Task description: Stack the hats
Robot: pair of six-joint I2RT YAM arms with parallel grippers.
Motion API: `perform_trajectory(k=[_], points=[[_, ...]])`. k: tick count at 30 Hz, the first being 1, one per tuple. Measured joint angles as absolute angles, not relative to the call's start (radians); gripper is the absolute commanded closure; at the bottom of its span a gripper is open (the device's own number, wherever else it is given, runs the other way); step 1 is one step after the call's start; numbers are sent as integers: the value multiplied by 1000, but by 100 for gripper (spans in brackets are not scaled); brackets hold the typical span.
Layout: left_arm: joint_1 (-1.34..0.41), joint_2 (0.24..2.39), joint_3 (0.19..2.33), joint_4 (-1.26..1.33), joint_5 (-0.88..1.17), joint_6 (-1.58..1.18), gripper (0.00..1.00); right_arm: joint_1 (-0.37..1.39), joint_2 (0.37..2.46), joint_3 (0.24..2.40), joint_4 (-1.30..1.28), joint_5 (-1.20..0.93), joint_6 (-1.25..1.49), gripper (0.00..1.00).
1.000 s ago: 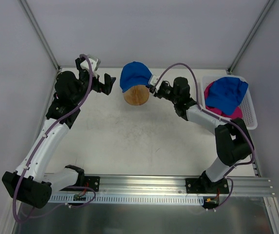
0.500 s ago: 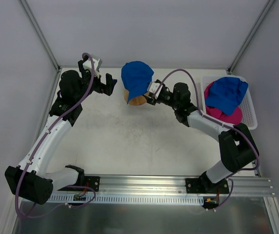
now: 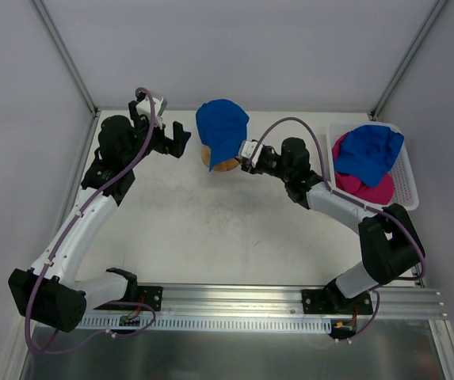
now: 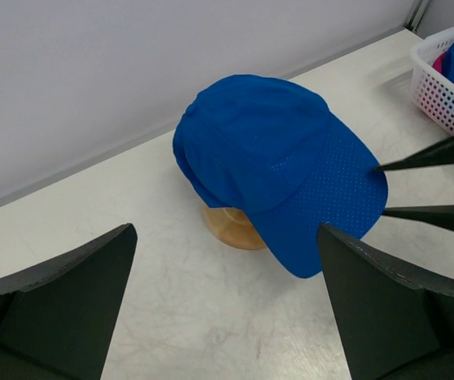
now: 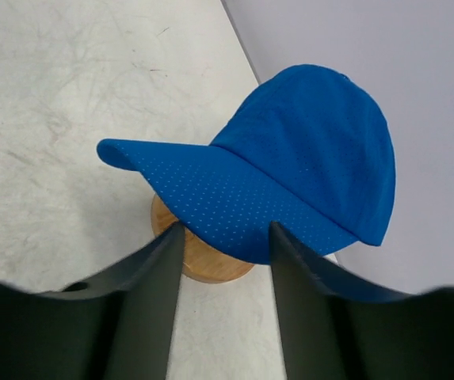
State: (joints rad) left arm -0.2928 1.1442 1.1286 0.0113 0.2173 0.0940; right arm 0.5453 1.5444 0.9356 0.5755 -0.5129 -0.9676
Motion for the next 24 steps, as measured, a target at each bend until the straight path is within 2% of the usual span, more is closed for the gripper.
perform_trajectory(k=[1,3,4,7,12,14,15,16,17,24], points=[[-293,1144,1129,8,217,93,1,545,1539,934,559,-515,-971,73],[-293,1144,1129,9,217,92,1,545,1535,934,540,-518,-980,81],[-293,1144,1129,9,217,92,1,545,1534,934,531,-520,-982,90],[-293,1144,1129,8,217,92,1,545,1534,935,506,-518,-981,100],[-286,1144,1128,7,217,92,1,545,1535,949,489,-498,-955,100],[-286,1144,1128,5,217,93,1,545,1535,952,488,-492,-942,94],[-286,1144,1128,3,217,93,1,545,1536,953,488,-490,-938,87],[-286,1144,1128,1,217,92,1,545,1536,953,487,-489,-934,64],[-286,1144,1128,1,217,92,1,545,1536,953,484,-490,-925,56],[-286,1144,1118,1,217,92,1,546,1536,950,473,-495,-932,41]])
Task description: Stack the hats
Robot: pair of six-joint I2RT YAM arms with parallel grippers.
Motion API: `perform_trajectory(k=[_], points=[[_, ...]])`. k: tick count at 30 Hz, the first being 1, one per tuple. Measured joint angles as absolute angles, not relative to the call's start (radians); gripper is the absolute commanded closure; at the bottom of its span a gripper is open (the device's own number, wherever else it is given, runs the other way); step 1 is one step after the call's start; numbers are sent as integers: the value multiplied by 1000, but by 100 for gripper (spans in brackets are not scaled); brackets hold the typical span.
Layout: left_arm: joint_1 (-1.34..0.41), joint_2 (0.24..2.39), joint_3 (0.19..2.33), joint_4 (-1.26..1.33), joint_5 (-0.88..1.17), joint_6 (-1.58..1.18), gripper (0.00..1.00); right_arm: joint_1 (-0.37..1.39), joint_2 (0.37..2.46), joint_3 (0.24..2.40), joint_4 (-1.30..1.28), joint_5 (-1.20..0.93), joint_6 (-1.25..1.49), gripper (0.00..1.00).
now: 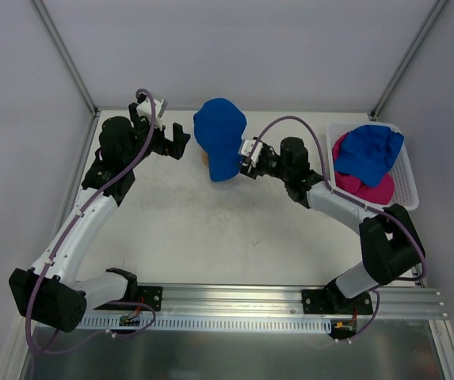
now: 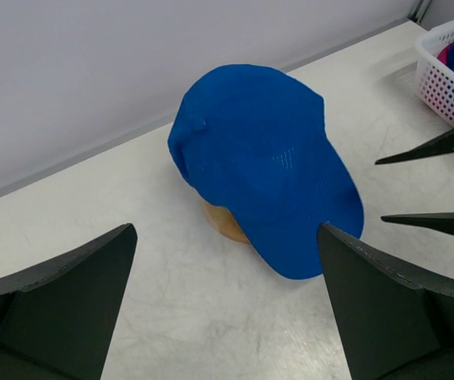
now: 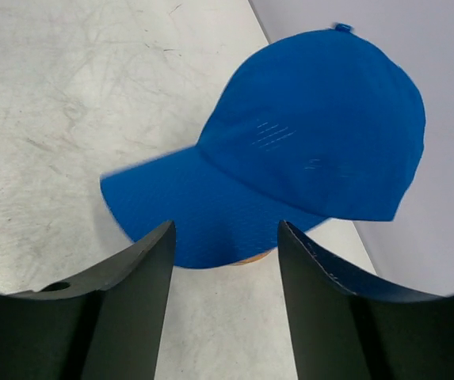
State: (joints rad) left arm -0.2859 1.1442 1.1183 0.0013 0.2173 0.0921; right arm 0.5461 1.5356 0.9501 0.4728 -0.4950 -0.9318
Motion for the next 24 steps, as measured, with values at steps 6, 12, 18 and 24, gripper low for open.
perform_trajectory(k=[6,12,18,24], points=[[-280,1144,1105,1,218,92,1,546,1531,929,455,-499,-933,36],[-280,1144,1075,0,218,91,1,546,1490,905,402,-493,-906,34],[-279,1142,1067,-41,238,78,1,474,1467,1043,213,-495,-673,22],[-273,1156,1134,-178,366,51,1,252,1444,1289,-1,-517,-465,3]])
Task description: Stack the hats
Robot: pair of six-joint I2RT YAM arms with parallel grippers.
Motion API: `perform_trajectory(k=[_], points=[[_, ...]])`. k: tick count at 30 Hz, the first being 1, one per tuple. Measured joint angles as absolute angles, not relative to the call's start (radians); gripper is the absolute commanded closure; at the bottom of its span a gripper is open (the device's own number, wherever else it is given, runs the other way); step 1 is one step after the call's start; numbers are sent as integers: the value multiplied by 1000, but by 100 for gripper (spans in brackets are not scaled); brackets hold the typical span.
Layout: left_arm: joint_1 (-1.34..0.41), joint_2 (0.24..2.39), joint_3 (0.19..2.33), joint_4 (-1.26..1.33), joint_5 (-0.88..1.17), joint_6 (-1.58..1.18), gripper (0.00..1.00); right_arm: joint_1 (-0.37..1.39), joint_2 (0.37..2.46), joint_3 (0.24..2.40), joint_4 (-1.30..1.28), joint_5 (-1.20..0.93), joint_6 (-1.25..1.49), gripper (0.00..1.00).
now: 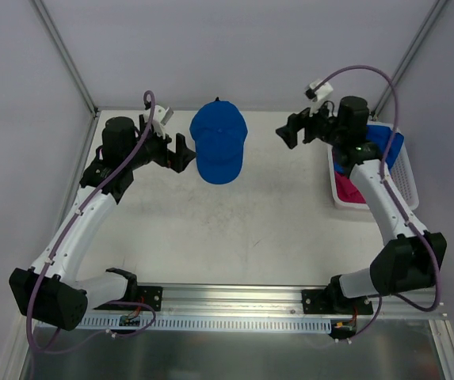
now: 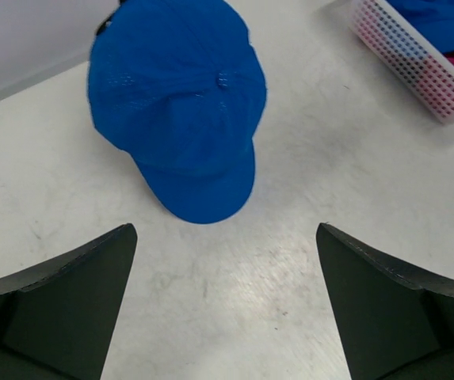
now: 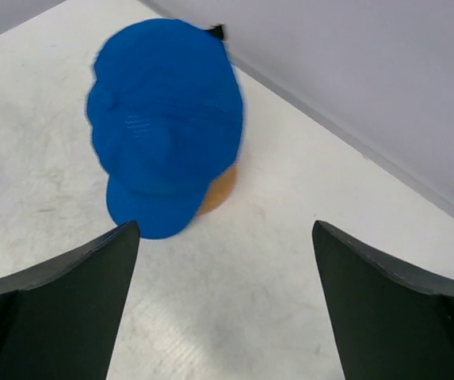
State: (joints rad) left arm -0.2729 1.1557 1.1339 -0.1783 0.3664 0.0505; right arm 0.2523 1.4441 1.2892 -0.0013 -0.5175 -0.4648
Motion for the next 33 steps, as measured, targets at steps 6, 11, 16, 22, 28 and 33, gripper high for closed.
perform_trajectory(k=[6,11,16,22,28,33], points=[[-273,1157,1147,-244,480,23,1,-54,1354,1344,-265,-557,-426,7],[-273,1159,1147,-267,495,-7,1,-310,1366,1376,-442,-552,-450,18],[-273,1159,1146,-274,489,-13,1,-341,1354,1299,-530,-514,-625,39],[-273,1159,1142,-275,485,-12,1,-342,1351,1185,-567,-454,-931,43],[-273,1159,1140,-276,466,-12,1,-373,1351,1144,-567,-426,-1156,47],[-273,1165,1140,-275,459,-7,1,-387,1372,1144,-546,-414,-1289,49]])
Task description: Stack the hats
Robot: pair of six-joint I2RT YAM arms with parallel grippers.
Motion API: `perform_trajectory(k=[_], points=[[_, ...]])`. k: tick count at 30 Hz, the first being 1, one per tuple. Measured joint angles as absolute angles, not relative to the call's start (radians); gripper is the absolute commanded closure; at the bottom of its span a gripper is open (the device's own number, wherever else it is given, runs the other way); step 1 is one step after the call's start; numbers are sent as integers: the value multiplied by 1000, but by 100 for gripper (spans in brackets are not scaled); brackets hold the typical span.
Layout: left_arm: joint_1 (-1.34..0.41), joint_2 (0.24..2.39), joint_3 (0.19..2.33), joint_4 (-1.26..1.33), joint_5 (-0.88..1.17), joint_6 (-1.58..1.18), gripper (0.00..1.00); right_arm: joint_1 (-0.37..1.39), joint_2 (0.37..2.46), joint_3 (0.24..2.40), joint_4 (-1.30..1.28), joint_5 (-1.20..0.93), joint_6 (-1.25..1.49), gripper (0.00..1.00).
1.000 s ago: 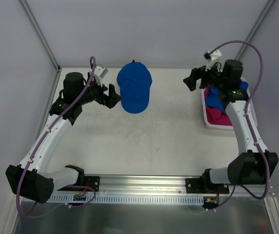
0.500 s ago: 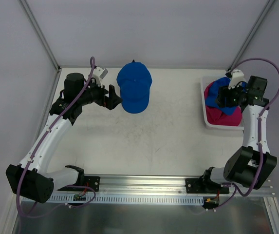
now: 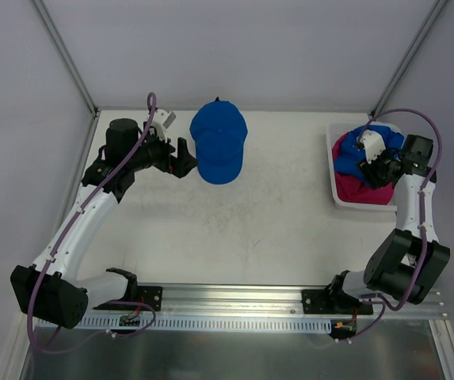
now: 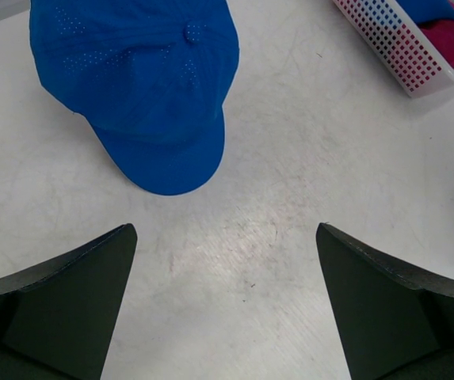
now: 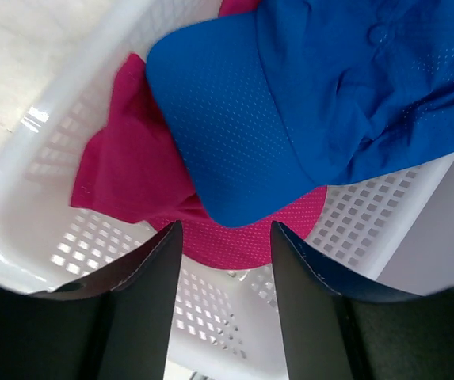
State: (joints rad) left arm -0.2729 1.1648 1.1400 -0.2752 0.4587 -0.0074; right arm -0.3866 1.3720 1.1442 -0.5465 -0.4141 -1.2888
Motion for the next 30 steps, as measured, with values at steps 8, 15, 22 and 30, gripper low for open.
perform_trajectory(k=[8,15,22,30], points=[[-273,1194,1140,-276,433,20,1,-447,1514,1145,-529,-416,-1394,46],[-263,1214,1140,-276,410,35,1,-447,1526,1139,-488,-439,-1420,40],[-254,1246,1140,-276,410,37,1,-447,1589,1131,-426,-448,-1413,30],[-246,1256,1140,-275,410,19,1,-447,1598,1050,-310,-447,-1391,37]])
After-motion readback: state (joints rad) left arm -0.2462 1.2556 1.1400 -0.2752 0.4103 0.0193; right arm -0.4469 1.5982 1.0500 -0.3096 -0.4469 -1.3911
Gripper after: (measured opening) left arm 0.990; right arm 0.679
